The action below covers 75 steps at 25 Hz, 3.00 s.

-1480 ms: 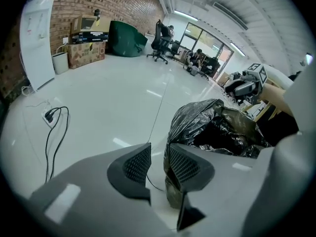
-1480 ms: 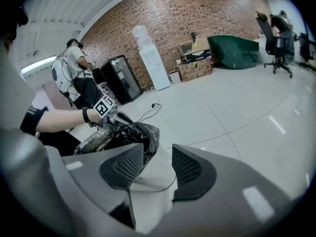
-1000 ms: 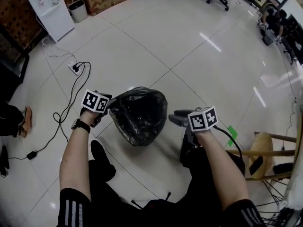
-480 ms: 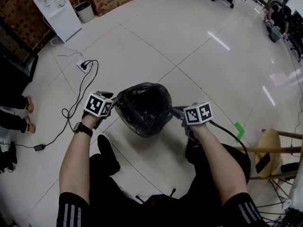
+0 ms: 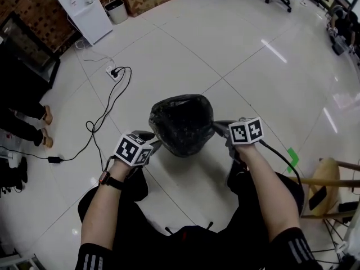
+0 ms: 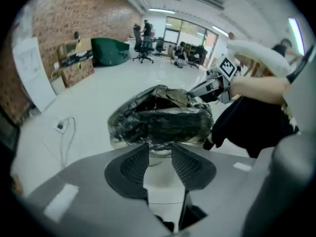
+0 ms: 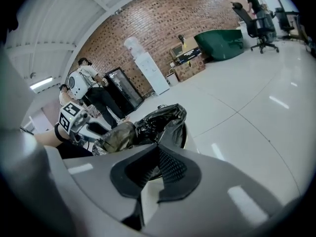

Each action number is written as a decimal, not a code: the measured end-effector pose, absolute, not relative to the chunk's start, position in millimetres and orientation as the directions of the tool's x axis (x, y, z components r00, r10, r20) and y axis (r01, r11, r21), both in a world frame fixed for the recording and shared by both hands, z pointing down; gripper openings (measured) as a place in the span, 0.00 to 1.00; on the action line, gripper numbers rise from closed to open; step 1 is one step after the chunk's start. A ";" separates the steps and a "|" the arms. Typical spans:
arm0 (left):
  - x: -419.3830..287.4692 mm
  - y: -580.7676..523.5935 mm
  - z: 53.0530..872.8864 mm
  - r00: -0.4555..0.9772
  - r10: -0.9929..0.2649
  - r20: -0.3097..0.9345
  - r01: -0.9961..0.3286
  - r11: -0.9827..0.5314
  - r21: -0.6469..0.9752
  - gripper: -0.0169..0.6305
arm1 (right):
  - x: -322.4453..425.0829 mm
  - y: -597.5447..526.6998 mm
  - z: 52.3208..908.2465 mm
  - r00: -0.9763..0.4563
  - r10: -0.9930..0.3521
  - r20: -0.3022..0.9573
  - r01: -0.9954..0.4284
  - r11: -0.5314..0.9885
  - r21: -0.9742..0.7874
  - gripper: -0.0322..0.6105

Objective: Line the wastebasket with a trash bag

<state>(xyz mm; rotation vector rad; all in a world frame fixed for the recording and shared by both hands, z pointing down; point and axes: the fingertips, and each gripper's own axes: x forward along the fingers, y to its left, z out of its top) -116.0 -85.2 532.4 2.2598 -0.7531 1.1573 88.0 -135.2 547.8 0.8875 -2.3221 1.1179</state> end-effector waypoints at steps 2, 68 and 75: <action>-110.9 -65.5 557.7 0.532 -0.193 0.825 -0.680 -0.678 0.280 0.25 | 91.7 -133.2 550.6 -0.704 -0.363 0.610 -0.703 0.477 -0.528 0.06; -170.4 -83.0 644.3 0.395 -0.012 0.919 -0.757 -0.571 0.318 0.31 | 120.0 -113.3 599.4 -0.543 -0.084 0.836 -0.723 0.553 -0.414 0.35; -180.3 -101.6 644.7 0.376 -0.036 0.926 -0.767 -0.573 0.289 0.32 | 129.1 -127.7 587.5 -0.549 -0.061 0.834 -0.688 0.599 -0.409 0.40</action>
